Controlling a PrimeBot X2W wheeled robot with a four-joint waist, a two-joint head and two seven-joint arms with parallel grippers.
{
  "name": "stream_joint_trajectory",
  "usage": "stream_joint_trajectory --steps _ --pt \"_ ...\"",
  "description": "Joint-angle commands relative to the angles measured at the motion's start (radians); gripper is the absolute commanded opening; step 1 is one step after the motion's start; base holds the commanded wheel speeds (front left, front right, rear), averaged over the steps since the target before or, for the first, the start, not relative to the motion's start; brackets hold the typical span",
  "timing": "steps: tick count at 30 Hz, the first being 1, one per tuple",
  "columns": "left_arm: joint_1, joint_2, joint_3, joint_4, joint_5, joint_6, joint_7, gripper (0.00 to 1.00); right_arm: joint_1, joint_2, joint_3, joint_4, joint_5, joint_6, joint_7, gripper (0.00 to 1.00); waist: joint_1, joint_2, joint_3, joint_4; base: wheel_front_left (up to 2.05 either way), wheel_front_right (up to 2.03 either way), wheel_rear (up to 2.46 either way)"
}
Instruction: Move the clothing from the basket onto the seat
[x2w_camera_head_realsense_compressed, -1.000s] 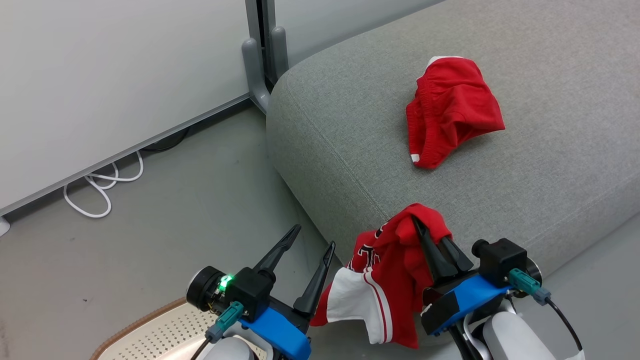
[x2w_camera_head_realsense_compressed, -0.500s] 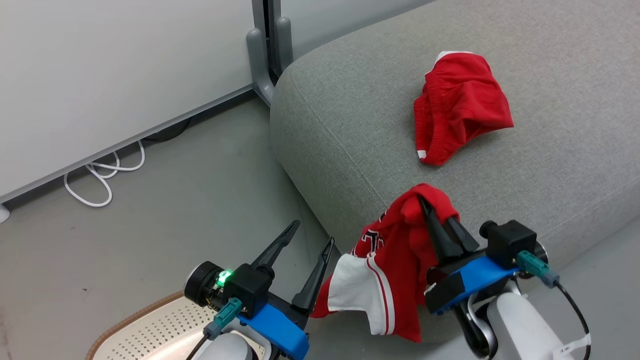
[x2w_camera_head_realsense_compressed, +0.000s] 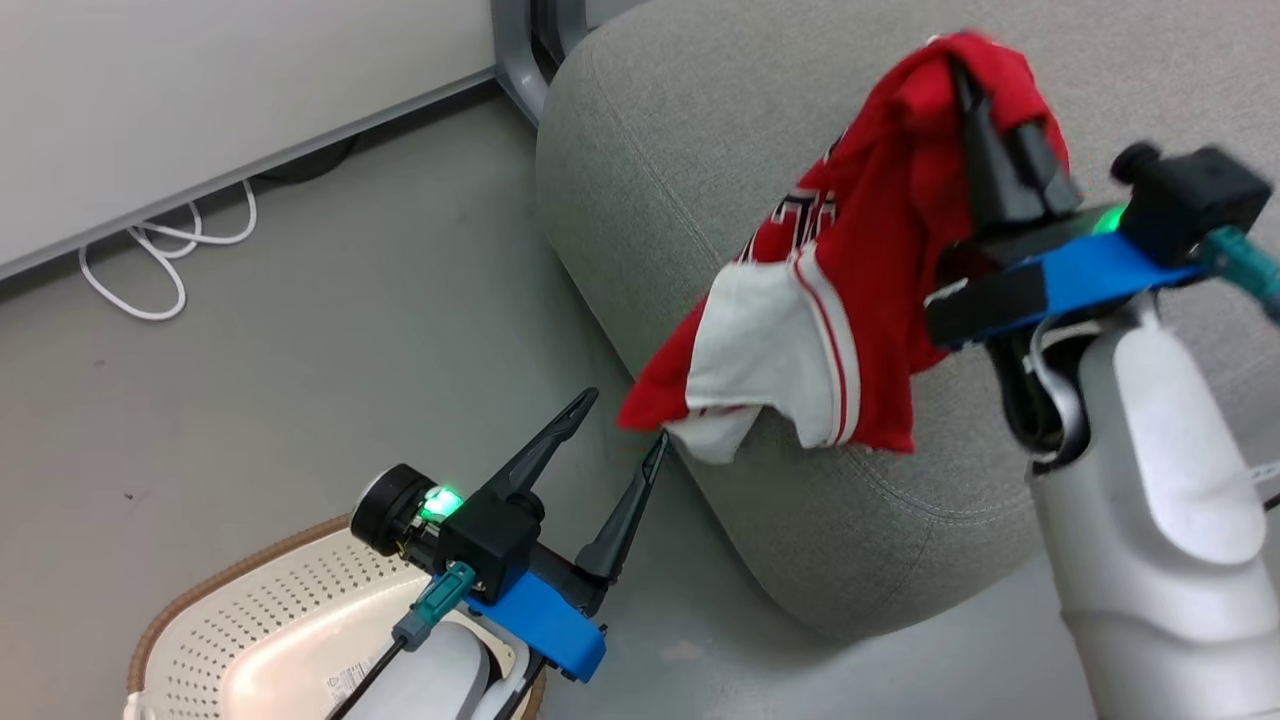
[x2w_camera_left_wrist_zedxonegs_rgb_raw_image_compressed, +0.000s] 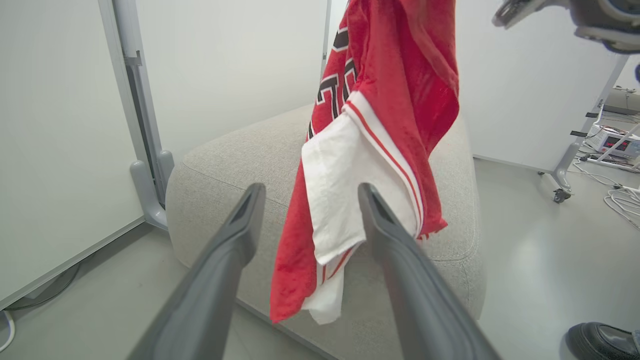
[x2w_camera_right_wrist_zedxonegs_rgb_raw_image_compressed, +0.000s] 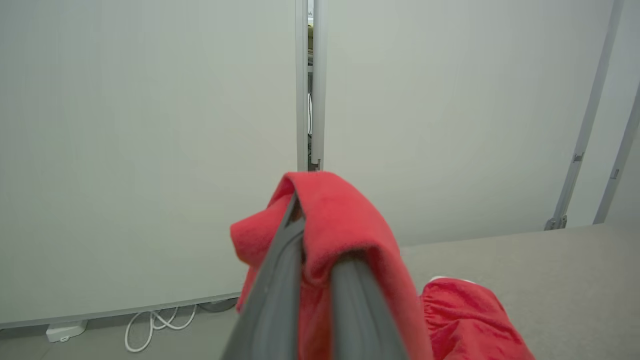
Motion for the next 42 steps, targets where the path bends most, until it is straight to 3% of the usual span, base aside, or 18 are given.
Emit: stream_joint_trajectory --steps 1,4,8,15,24,42 --pt "-0.027 0.012 -0.005 -0.011 0.008 -0.001 -0.005 1.00 -0.052 -0.003 -0.024 -0.022 -0.016 0.001 0.021 0.00 -0.0001 0.0000 0.038 0.008 0.00 0.00 0.00" --pt "-0.051 0.029 -0.020 -0.028 0.015 -0.001 -0.005 1.00 -0.131 -0.025 -0.071 -0.059 0.000 0.001 0.071 0.00 -0.0001 0.0000 0.082 0.015 0.00 0.00 0.00" --pt "-0.077 0.052 -0.035 -0.049 0.022 -0.001 -0.005 1.00 -0.251 -0.036 -0.175 -0.087 0.145 0.001 0.152 0.00 -0.0001 0.0000 0.138 0.023 0.00 0.00 0.00" --pt "-0.129 0.086 -0.053 -0.107 0.038 -0.001 0.029 1.00 -0.404 -0.146 -0.330 -0.068 0.116 0.001 0.231 0.00 -0.0001 0.0000 0.242 0.047 0.00 0.00 0.00" --pt "-0.200 0.127 -0.065 -0.224 0.068 0.003 0.102 1.00 -0.456 -0.215 -0.532 0.049 0.064 0.001 0.216 0.00 -0.0001 0.0000 0.397 0.068 0.00 0.00 0.00" --pt "-0.220 0.173 -0.086 -0.337 0.083 0.014 0.151 1.00 -0.417 -0.248 -0.556 0.388 -0.022 0.001 0.047 0.00 -0.0001 0.0000 0.502 0.096 0.00 0.00 0.00"
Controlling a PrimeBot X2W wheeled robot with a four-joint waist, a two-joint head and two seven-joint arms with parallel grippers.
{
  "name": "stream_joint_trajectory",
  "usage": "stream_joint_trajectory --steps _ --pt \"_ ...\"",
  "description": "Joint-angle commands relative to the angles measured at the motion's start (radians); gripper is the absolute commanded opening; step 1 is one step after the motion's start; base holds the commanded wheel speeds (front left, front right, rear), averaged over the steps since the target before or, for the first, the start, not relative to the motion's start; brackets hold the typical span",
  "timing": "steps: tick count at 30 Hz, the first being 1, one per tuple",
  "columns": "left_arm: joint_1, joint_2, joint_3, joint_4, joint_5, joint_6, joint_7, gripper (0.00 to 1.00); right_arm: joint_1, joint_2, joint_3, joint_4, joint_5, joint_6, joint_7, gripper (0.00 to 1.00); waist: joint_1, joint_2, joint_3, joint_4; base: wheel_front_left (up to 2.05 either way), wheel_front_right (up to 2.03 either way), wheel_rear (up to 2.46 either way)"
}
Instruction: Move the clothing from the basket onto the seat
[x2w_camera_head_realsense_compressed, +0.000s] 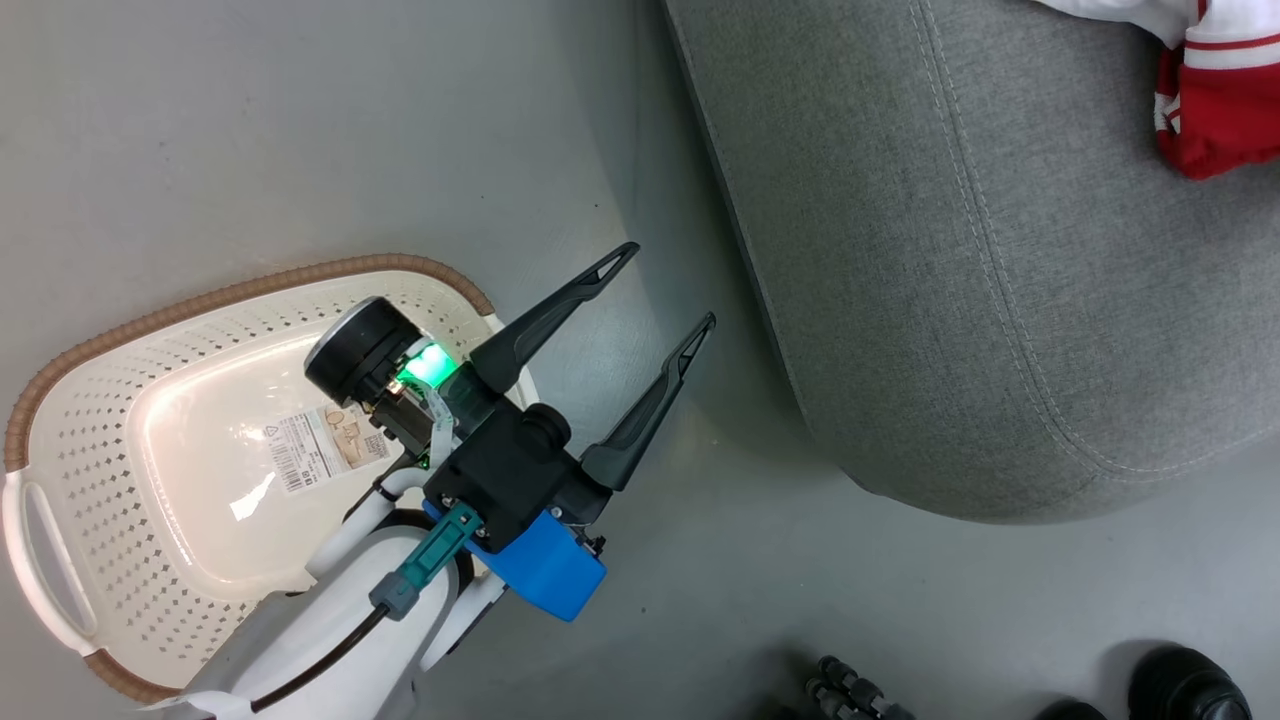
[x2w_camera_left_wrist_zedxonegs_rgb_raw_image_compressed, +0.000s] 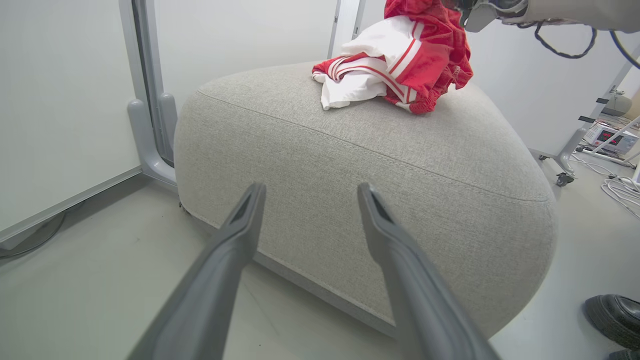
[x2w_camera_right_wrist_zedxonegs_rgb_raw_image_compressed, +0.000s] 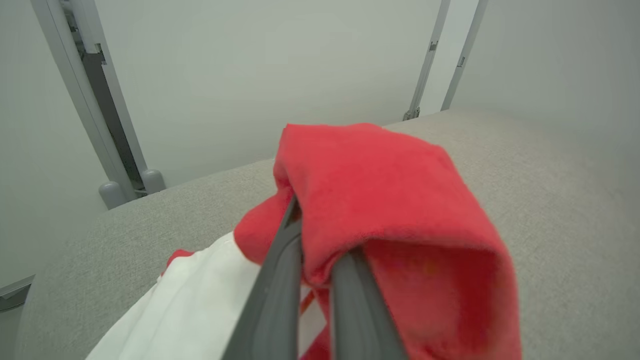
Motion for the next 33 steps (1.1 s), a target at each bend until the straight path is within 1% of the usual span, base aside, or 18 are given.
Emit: stream_joint_trajectory --steps 1,5,6,8,9,10,11,15,26,33 --pt "-0.015 0.007 0.003 -0.009 -0.002 0.005 0.000 1.00 -0.007 -0.005 0.004 0.037 -0.015 0.001 -0.015 0.00 -0.0001 0.0000 0.004 0.004 0.00 0.00 0.00" --pt "-0.017 0.006 0.002 -0.007 -0.010 0.007 -0.006 1.00 -0.015 -0.013 0.014 0.104 -0.027 0.001 -0.041 0.00 -0.0001 0.0000 0.002 0.013 0.00 0.00 0.00" --pt "-0.018 0.005 0.001 -0.005 -0.010 0.007 -0.008 1.00 -0.016 -0.014 0.016 0.117 -0.029 0.001 -0.049 0.10 -0.0001 0.0000 -0.001 0.015 0.00 0.00 0.00" --pt "-0.018 0.003 0.000 -0.001 -0.012 0.008 -0.014 1.00 -0.020 -0.017 0.020 0.141 -0.033 0.001 -0.058 0.45 -0.0001 0.0000 -0.006 0.020 0.00 0.00 0.00" --pt "-0.018 0.003 0.000 0.002 -0.012 0.011 -0.015 1.00 -0.022 -0.019 0.023 0.151 -0.036 0.001 -0.064 0.65 -0.0001 0.0000 -0.009 0.021 0.00 0.00 0.00" --pt "-0.017 0.002 0.000 0.004 -0.013 0.013 -0.017 1.00 -0.023 -0.021 0.025 0.161 -0.037 0.001 -0.067 0.90 -0.0001 0.0000 -0.012 0.023 0.00 0.00 0.00" --pt "-0.017 0.001 0.000 0.006 -0.016 0.013 -0.020 1.00 -0.026 -0.024 0.026 0.169 -0.038 0.001 -0.070 1.00 -0.0001 0.0000 -0.014 0.025 0.00 0.00 0.00" --pt "-0.017 0.000 -0.001 0.012 -0.017 0.018 -0.025 1.00 -0.034 -0.032 0.026 0.192 -0.045 0.001 -0.080 1.00 -0.0001 0.0000 -0.020 0.028 0.00 0.00 0.00" --pt "-0.021 -0.005 -0.007 0.022 -0.026 0.028 -0.039 1.00 -0.040 -0.025 0.013 0.208 -0.047 0.001 -0.098 1.00 -0.0001 0.0000 -0.030 0.027 0.00 0.00 0.00" --pt "-0.016 -0.015 -0.007 0.053 -0.037 0.034 -0.064 1.00 -0.008 -0.019 0.005 0.211 -0.062 0.001 -0.104 1.00 -0.0001 0.0000 -0.073 0.039 0.00 0.00 0.00"
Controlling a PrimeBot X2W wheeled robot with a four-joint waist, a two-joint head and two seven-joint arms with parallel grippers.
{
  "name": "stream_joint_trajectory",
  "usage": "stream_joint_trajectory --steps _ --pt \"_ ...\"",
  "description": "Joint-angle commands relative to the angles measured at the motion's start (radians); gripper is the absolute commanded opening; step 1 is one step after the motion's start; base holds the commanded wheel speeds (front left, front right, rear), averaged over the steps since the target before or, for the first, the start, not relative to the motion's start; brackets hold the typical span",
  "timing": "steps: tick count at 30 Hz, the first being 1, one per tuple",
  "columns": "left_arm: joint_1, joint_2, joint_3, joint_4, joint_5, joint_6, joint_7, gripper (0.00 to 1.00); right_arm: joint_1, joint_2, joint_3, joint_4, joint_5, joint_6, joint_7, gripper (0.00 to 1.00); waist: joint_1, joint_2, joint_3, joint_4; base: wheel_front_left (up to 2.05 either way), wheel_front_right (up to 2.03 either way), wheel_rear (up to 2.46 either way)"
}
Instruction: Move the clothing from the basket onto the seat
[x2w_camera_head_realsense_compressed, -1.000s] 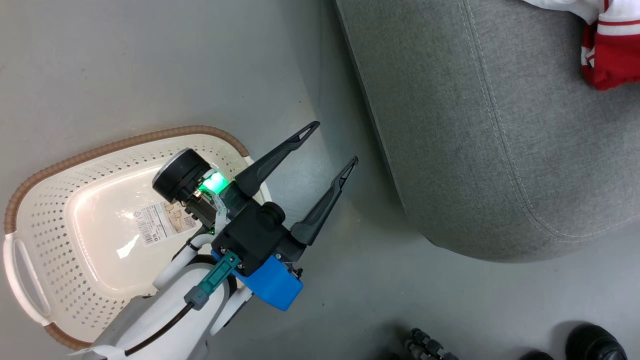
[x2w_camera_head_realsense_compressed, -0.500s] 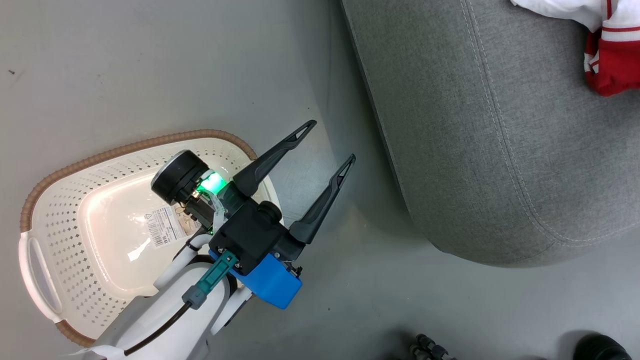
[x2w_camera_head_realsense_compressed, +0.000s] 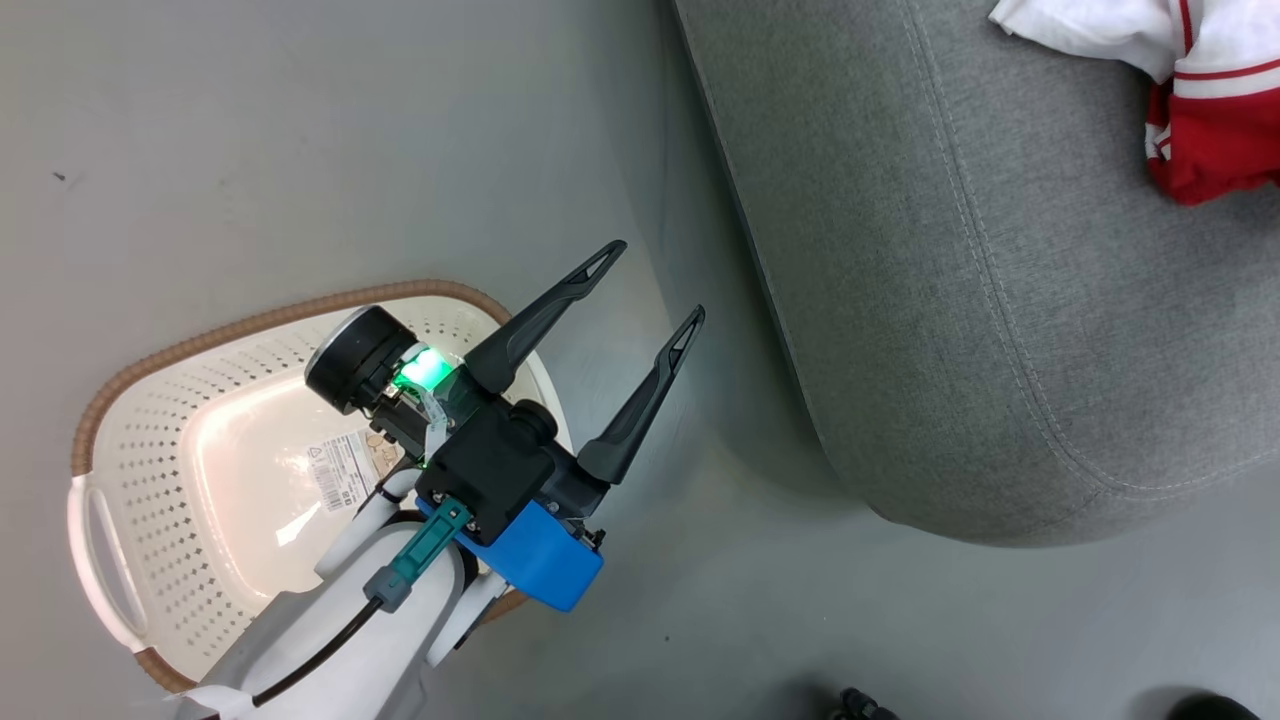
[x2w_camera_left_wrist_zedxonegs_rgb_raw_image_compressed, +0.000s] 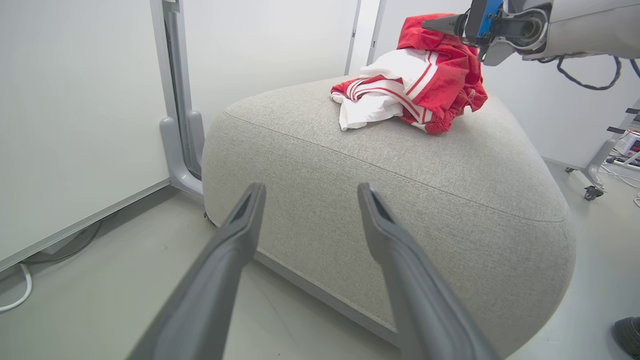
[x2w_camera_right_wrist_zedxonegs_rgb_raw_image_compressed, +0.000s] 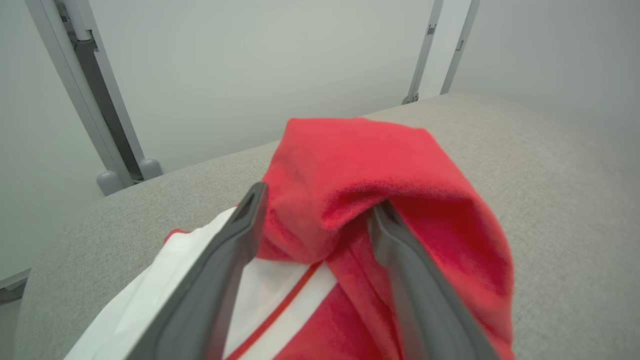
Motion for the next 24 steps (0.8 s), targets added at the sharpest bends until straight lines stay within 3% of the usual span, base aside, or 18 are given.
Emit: stream_joint_trajectory --steps 1,15,24 --pt "-0.012 -0.006 0.000 0.009 -0.003 0.005 -0.011 1.00 0.022 0.003 -0.001 0.004 -0.011 0.001 -0.008 1.00 0.0000 0.0000 -0.021 0.007 0.00 0.00 0.00" --pt "0.057 -0.072 0.029 0.141 -0.073 0.035 -0.086 1.00 0.190 0.027 0.076 -0.029 -0.001 0.001 -0.016 1.00 0.0000 0.0000 -0.226 0.067 0.00 0.00 0.00" --pt "0.160 -0.131 0.095 0.203 -0.119 0.035 -0.095 1.00 0.365 0.025 0.172 -0.134 0.045 0.001 0.002 1.00 0.0000 0.0000 -0.399 0.133 0.00 0.00 0.00"
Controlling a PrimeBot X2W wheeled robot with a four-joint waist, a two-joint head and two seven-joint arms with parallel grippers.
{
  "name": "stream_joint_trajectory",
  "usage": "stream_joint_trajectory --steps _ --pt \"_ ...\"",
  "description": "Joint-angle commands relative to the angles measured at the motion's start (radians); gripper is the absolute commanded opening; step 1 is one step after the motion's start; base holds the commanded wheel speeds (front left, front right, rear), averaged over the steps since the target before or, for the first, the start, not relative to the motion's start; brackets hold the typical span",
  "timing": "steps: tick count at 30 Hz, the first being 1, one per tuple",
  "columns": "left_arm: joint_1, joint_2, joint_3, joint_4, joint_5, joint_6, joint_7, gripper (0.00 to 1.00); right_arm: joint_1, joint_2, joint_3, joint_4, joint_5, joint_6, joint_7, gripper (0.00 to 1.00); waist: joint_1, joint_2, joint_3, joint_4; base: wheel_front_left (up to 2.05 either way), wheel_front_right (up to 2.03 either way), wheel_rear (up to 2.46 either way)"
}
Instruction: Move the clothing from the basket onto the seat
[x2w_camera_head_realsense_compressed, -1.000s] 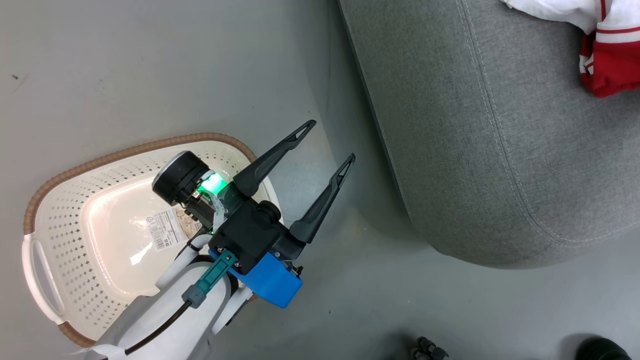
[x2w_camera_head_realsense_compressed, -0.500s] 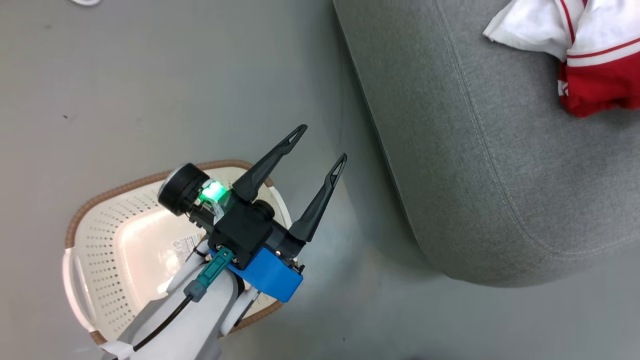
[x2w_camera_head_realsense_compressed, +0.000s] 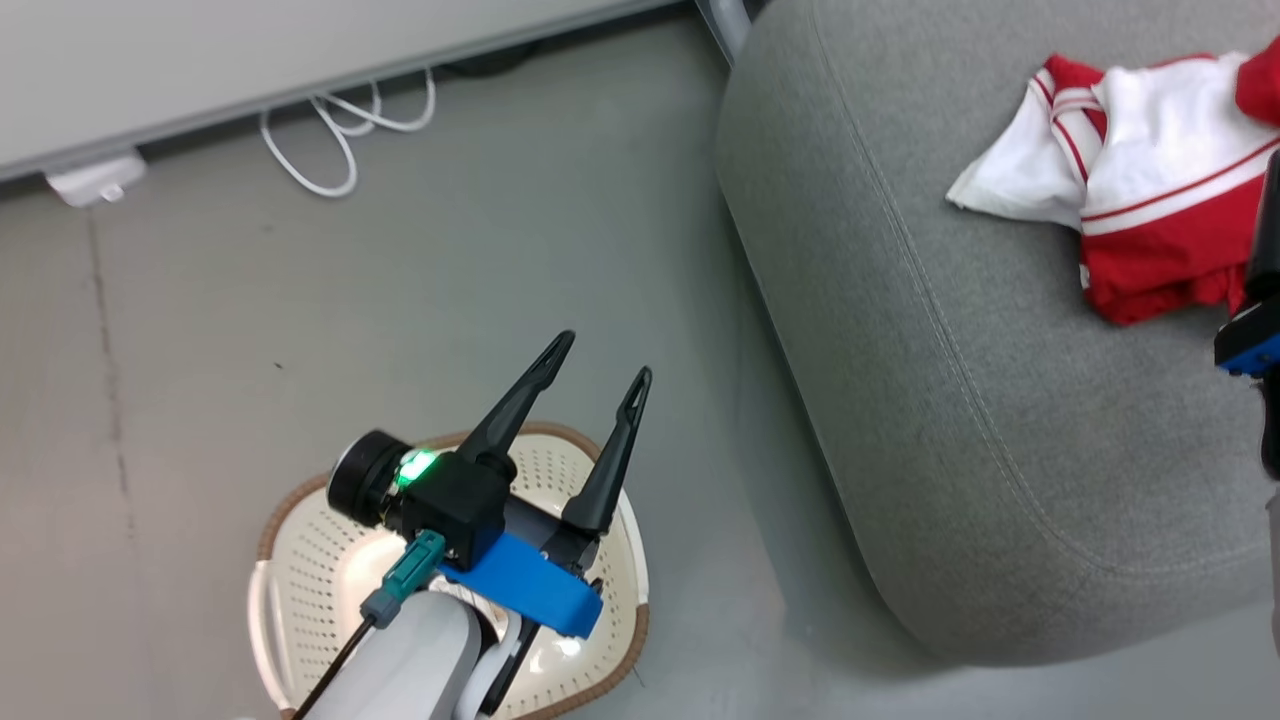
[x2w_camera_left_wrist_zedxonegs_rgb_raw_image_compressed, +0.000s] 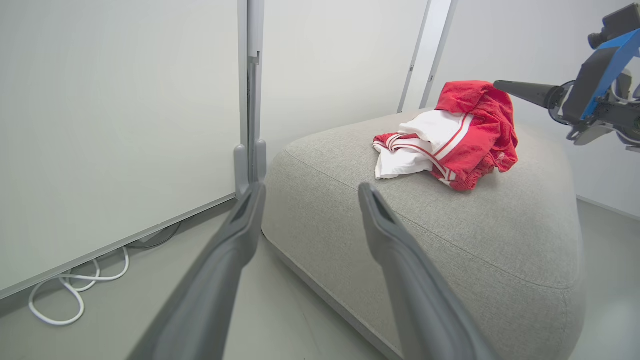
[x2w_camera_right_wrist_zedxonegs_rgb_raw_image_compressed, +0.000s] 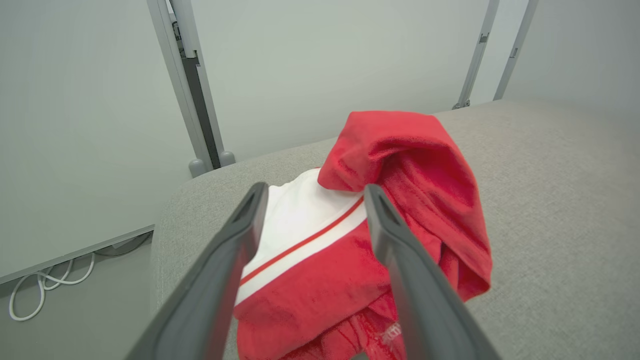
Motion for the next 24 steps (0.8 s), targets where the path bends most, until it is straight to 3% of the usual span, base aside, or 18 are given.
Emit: stream_joint_trajectory --steps 1,10,18,20,24 --pt "0.032 -0.007 0.017 0.007 -0.005 -0.004 -0.004 1.00 0.048 -0.004 0.009 -0.030 0.017 0.001 0.005 1.00 0.0002 -0.0001 -0.080 0.049 0.00 0.00 0.00" --pt "0.174 -0.044 0.145 0.030 -0.004 -0.023 -0.005 1.00 0.299 0.043 0.072 -0.240 -0.005 0.001 0.024 1.00 0.0002 -0.0001 -0.227 0.119 0.00 0.00 0.00" --pt "0.259 -0.068 0.249 0.044 0.022 -0.039 -0.005 1.00 0.529 0.091 0.099 -0.457 0.011 0.001 0.072 1.00 0.0002 -0.0001 -0.296 0.188 0.00 0.00 0.00" --pt "0.275 -0.071 0.265 0.049 0.027 -0.045 -0.005 1.00 0.576 0.081 0.105 -0.505 -0.028 0.001 0.066 1.00 0.0002 -0.0001 -0.305 0.204 0.00 0.00 0.00" --pt "0.300 -0.080 0.297 0.059 0.043 -0.053 -0.005 1.00 0.649 0.128 0.097 -0.575 -0.063 0.001 0.061 1.00 0.0002 -0.0001 -0.326 0.235 0.00 0.00 0.00"
